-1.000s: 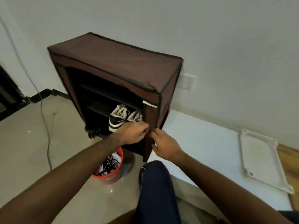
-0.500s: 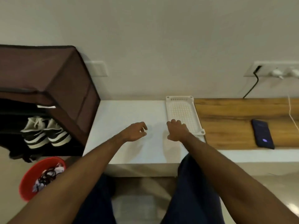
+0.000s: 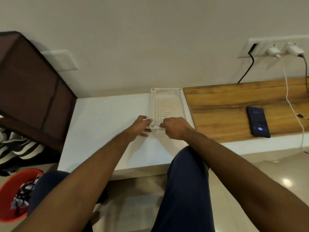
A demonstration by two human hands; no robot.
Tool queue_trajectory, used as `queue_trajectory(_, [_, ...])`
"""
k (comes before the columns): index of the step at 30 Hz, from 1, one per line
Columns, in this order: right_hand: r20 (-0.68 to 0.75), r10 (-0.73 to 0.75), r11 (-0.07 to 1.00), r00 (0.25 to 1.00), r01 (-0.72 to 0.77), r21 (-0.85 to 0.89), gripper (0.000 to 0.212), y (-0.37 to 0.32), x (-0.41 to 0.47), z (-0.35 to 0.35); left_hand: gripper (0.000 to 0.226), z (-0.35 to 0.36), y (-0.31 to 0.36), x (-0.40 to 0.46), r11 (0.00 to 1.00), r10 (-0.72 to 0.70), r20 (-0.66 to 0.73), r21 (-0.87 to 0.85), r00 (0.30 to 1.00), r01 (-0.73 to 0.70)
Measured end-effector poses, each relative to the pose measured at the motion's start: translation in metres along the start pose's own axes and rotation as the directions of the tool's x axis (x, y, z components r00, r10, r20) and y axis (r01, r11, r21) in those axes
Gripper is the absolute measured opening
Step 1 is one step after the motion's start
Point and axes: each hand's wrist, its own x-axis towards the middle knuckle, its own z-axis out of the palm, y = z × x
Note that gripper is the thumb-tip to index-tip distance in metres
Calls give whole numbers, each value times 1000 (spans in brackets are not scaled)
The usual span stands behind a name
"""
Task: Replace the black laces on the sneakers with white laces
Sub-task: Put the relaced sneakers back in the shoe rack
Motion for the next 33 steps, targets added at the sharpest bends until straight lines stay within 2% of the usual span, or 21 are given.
queue_trajectory(3, [-110,-55,990,992,68,121,33,-36,0,-33,37,-22,7,-16,993,18,28,-114,999,-15])
queue_trajectory(6, [-130,-131,973,983,153,171,30,-76,-3,-65,28,-60,15,-54,987,44,87,-157,995,-30])
queue_trajectory(8, [-123,-197,955,973,219,199,30,-104,-3,-85,21,-89,22,-89,995,41,123,-91,992,-30])
queue_trajectory(10, [-124,-300,925,946,321,206,30,-146,-3,-111,23,-133,21,-130,999,24,122,-26,992,-21])
queue_trajectory(12, [-120,-420,876,900,436,204,29,-196,-3,-137,26,-183,12,-176,1000,-3,91,24,996,0])
queue_trajectory(16, [-126,-568,777,814,580,246,25,-281,-7,-170,42,-252,-11,-256,991,-52,86,129,995,40])
queue_trajectory(18, [-122,-625,733,771,634,246,23,-320,-8,-181,37,-278,-22,-295,982,-63,101,185,993,43])
queue_trajectory(23, [-170,-731,639,661,750,171,16,-423,-5,-198,31,-346,-59,-389,984,-77,-31,160,997,81])
queue_trajectory(26, [-190,-764,603,617,787,132,25,-475,0,-206,30,-382,-83,-432,989,-57,-89,134,994,69])
queue_trajectory(29, [-229,-752,638,618,770,-19,41,-511,17,-211,28,-412,-104,-450,998,68,-274,2,959,-70])
queue_trajectory(33, [-289,-698,708,655,690,-148,37,-542,60,-217,28,-439,-122,-429,925,173,-530,-202,830,-322])
